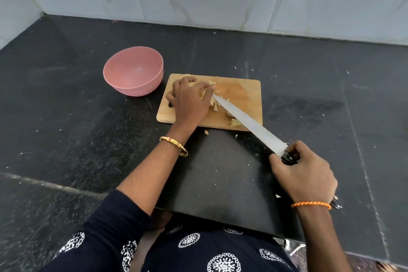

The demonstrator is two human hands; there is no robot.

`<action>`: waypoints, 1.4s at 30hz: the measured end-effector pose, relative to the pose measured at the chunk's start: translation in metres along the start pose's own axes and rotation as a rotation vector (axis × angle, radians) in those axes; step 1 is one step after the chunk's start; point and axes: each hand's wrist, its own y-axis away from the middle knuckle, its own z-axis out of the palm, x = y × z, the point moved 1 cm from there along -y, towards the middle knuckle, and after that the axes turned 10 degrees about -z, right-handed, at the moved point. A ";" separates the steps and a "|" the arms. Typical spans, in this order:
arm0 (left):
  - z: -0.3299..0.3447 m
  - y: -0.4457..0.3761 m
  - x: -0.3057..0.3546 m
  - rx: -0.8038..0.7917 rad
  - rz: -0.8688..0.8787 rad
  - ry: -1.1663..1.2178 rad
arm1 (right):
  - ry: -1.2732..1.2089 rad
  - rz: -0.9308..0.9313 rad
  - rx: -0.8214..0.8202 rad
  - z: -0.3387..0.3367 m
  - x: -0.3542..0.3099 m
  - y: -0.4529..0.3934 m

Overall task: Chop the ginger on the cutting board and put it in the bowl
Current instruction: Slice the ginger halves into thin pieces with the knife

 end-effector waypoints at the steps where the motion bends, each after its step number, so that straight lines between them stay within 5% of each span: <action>1: -0.001 -0.001 0.001 -0.013 -0.005 0.029 | -0.017 0.023 -0.009 0.001 0.000 0.000; 7: -0.013 -0.013 0.003 -0.078 -0.016 0.143 | -0.189 0.106 -0.051 0.004 -0.012 -0.013; 16: -0.007 -0.045 0.033 -0.274 0.082 -0.320 | -0.395 0.068 -0.060 0.018 -0.040 -0.051; 28: 0.005 -0.050 0.040 -0.468 0.085 0.165 | -0.303 0.091 -0.256 0.025 -0.032 -0.047; 42: 0.017 -0.045 0.050 -0.478 0.081 0.069 | -0.082 -0.045 -0.295 0.024 -0.042 -0.056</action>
